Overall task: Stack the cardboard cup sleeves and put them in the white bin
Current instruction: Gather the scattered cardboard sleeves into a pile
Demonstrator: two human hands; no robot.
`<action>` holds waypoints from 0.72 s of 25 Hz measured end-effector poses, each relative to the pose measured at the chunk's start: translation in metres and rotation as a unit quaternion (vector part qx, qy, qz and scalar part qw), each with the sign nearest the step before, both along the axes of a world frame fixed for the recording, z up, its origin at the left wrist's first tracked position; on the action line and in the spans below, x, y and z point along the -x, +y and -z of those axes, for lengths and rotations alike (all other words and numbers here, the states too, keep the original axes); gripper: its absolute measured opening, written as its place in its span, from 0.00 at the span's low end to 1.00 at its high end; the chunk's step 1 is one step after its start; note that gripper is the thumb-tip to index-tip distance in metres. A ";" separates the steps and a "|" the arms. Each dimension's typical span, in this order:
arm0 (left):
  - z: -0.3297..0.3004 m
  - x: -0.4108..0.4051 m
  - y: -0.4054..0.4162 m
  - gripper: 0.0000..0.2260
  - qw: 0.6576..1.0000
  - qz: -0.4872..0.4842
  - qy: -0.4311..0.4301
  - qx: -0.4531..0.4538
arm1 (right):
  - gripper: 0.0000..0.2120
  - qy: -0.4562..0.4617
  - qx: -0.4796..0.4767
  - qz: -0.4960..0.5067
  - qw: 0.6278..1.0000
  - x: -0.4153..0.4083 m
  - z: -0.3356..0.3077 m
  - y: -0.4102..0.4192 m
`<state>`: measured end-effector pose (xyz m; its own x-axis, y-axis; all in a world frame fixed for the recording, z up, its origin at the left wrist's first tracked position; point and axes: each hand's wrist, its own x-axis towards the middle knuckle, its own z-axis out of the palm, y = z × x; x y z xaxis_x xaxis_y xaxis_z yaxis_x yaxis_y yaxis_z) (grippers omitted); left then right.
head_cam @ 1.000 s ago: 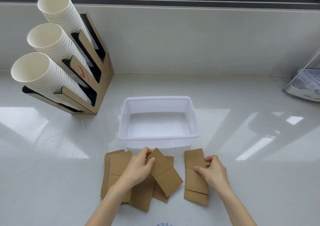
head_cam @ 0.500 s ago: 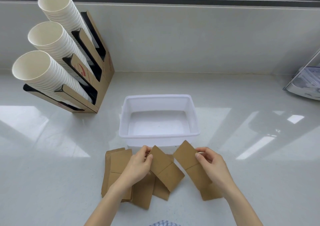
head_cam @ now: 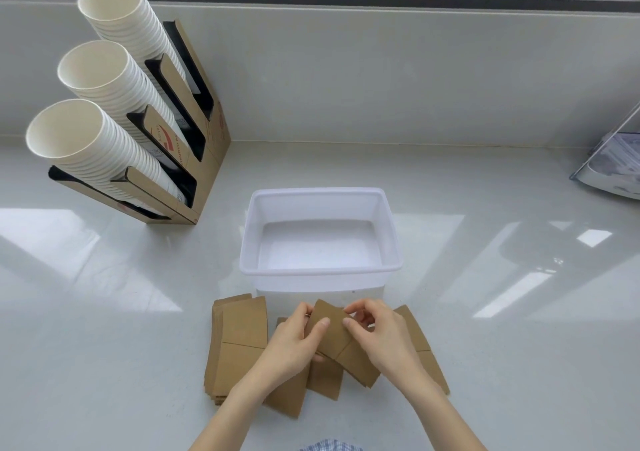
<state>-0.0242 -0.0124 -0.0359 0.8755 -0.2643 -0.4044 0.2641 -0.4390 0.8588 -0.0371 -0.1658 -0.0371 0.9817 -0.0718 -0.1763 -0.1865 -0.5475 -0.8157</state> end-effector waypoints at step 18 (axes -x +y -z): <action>0.006 -0.006 0.005 0.05 0.998 -0.045 -0.036 -0.024 | 0.30 0.137 0.249 0.085 0.955 0.014 0.018 -0.036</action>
